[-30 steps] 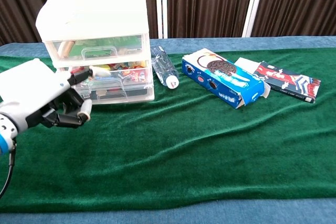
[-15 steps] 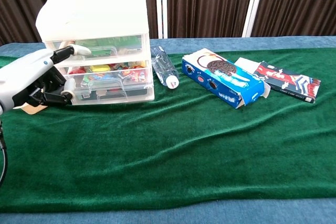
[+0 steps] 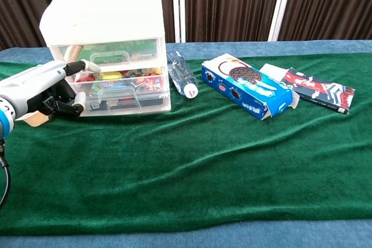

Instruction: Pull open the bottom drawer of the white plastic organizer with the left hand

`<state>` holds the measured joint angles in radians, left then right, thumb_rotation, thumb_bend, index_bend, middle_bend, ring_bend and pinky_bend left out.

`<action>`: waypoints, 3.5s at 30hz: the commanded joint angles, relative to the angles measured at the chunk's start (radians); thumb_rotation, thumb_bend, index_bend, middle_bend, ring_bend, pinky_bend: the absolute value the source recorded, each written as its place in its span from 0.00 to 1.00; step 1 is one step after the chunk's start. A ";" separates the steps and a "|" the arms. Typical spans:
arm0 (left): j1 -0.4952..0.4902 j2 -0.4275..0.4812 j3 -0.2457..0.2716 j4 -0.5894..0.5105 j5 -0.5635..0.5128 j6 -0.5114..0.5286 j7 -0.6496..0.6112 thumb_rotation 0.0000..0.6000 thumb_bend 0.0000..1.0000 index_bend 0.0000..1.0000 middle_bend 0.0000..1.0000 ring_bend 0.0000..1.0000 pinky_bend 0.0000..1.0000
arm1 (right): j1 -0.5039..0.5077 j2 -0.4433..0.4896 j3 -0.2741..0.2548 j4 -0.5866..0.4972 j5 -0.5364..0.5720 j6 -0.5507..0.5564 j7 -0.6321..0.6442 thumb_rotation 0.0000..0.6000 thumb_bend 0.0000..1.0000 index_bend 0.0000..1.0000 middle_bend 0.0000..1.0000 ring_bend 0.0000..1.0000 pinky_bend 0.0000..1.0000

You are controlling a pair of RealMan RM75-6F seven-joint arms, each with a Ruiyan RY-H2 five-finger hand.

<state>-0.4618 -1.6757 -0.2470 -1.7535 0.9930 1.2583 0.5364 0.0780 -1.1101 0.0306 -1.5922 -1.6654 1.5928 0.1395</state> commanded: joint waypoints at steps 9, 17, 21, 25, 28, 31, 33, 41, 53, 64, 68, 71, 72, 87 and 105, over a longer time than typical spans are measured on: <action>-0.023 -0.002 0.002 -0.004 -0.058 -0.010 0.008 1.00 0.74 0.14 0.91 0.78 0.66 | 0.000 0.000 0.000 0.001 -0.001 0.000 0.001 1.00 0.09 0.09 0.00 0.00 0.00; -0.033 0.011 0.008 -0.030 -0.075 -0.013 -0.005 1.00 0.74 0.25 0.91 0.78 0.66 | 0.000 0.000 -0.001 0.001 -0.002 0.000 0.002 1.00 0.09 0.09 0.00 0.00 0.00; -0.034 0.019 0.018 -0.044 -0.066 -0.009 -0.013 1.00 0.74 0.27 0.91 0.78 0.66 | 0.000 0.000 -0.001 0.001 -0.002 0.000 0.002 1.00 0.09 0.09 0.00 0.00 0.00; -0.031 0.026 0.036 -0.062 -0.051 -0.003 -0.021 1.00 0.74 0.29 0.91 0.78 0.66 | 0.000 0.000 0.000 0.000 -0.003 0.002 0.001 1.00 0.09 0.09 0.00 0.00 0.00; -0.027 0.031 0.052 -0.073 -0.039 0.001 -0.027 1.00 0.74 0.30 0.91 0.78 0.66 | -0.001 0.000 0.000 -0.001 -0.003 0.003 0.002 1.00 0.09 0.09 0.00 0.00 0.00; -0.024 0.032 0.062 -0.079 -0.031 0.004 -0.033 1.00 0.74 0.30 0.91 0.78 0.66 | -0.001 0.001 0.000 -0.002 -0.003 0.005 0.003 1.00 0.09 0.09 0.00 0.00 0.00; -0.022 0.032 0.074 -0.082 -0.023 0.006 -0.035 1.00 0.74 0.31 0.91 0.78 0.66 | -0.002 0.002 0.001 -0.002 -0.003 0.006 0.005 1.00 0.09 0.09 0.00 0.00 0.00; -0.010 0.028 0.113 -0.094 0.016 0.020 -0.044 1.00 0.74 0.31 0.91 0.78 0.66 | -0.002 0.002 0.000 -0.003 -0.005 0.006 0.004 1.00 0.09 0.09 0.00 0.00 0.00; 0.000 0.037 0.127 -0.113 0.049 0.026 -0.066 1.00 0.74 0.31 0.91 0.78 0.66 | -0.002 0.000 -0.001 -0.001 -0.006 0.005 0.001 1.00 0.09 0.09 0.00 0.00 0.00; 0.008 0.047 0.148 -0.127 0.075 0.028 -0.069 1.00 0.74 0.31 0.91 0.78 0.66 | -0.002 0.000 -0.001 -0.002 -0.005 0.005 0.001 1.00 0.09 0.09 0.00 0.00 0.00; 0.011 0.048 0.152 -0.129 0.084 0.029 -0.070 1.00 0.74 0.31 0.91 0.78 0.66 | -0.002 0.000 -0.001 -0.002 -0.006 0.005 0.001 1.00 0.09 0.09 0.00 0.00 0.00; 0.013 0.049 0.152 -0.130 0.090 0.032 -0.074 1.00 0.74 0.28 0.91 0.78 0.66 | -0.002 0.000 -0.001 -0.002 -0.005 0.005 0.001 1.00 0.09 0.09 0.00 0.00 0.00; 0.014 0.048 0.151 -0.129 0.091 0.033 -0.076 1.00 0.74 0.24 0.91 0.78 0.66 | -0.002 0.001 -0.001 -0.003 -0.006 0.004 0.000 1.00 0.09 0.09 0.00 0.00 0.00; 0.026 0.050 0.151 -0.109 0.145 0.047 -0.112 1.00 0.60 0.00 0.91 0.78 0.66 | -0.001 -0.001 -0.002 0.000 -0.005 0.002 -0.001 1.00 0.09 0.09 0.00 0.00 0.00; 0.247 0.253 0.352 0.015 0.556 0.371 -0.213 1.00 0.35 0.00 0.08 0.04 0.14 | 0.007 -0.021 -0.005 0.013 -0.004 -0.021 -0.052 1.00 0.09 0.09 0.00 0.00 0.00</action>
<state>-0.2764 -1.4682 0.0733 -1.8125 1.4944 1.5362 0.3044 0.0822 -1.1259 0.0281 -1.5816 -1.6670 1.5791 0.0989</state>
